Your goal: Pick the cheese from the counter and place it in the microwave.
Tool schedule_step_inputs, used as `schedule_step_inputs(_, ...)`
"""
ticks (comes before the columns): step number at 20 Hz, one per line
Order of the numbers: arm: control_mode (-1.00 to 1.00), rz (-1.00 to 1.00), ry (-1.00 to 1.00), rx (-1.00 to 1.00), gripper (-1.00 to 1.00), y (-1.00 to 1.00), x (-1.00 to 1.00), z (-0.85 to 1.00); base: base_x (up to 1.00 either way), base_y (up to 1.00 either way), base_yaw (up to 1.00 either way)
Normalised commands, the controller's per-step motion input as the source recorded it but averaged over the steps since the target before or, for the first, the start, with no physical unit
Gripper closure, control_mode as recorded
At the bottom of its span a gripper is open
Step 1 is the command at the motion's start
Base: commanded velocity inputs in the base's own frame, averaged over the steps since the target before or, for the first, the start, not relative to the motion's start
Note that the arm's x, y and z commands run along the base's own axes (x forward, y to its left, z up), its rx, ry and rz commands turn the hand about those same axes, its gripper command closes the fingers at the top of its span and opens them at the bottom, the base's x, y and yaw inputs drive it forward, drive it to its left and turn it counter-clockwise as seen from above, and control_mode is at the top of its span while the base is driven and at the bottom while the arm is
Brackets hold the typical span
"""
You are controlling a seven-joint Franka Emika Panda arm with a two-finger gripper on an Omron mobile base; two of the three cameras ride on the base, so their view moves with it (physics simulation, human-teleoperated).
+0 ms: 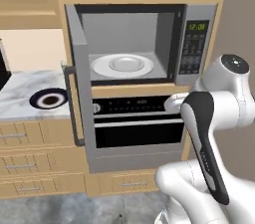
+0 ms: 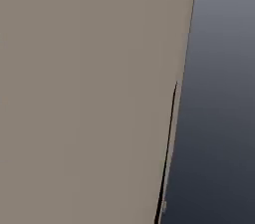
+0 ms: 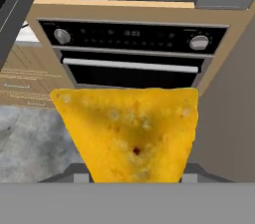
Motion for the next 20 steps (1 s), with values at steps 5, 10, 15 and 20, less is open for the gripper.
schedule_step_inputs(5,1.00,0.00,0.00,0.00,1.00,0.00,0.00,0.00,0.42,0.00,0.14)
schedule_step_inputs(10,1.00,0.00,0.00,0.00,1.00,0.00,0.00,0.00,0.63,0.00,0.05)
schedule_step_inputs(15,1.00,0.00,0.00,0.00,1.00,0.00,0.00,0.00,0.68,0.00,0.00)
schedule_step_inputs(20,1.00,0.00,0.00,0.00,1.00,0.00,0.00,0.00,0.46,0.00,0.01)
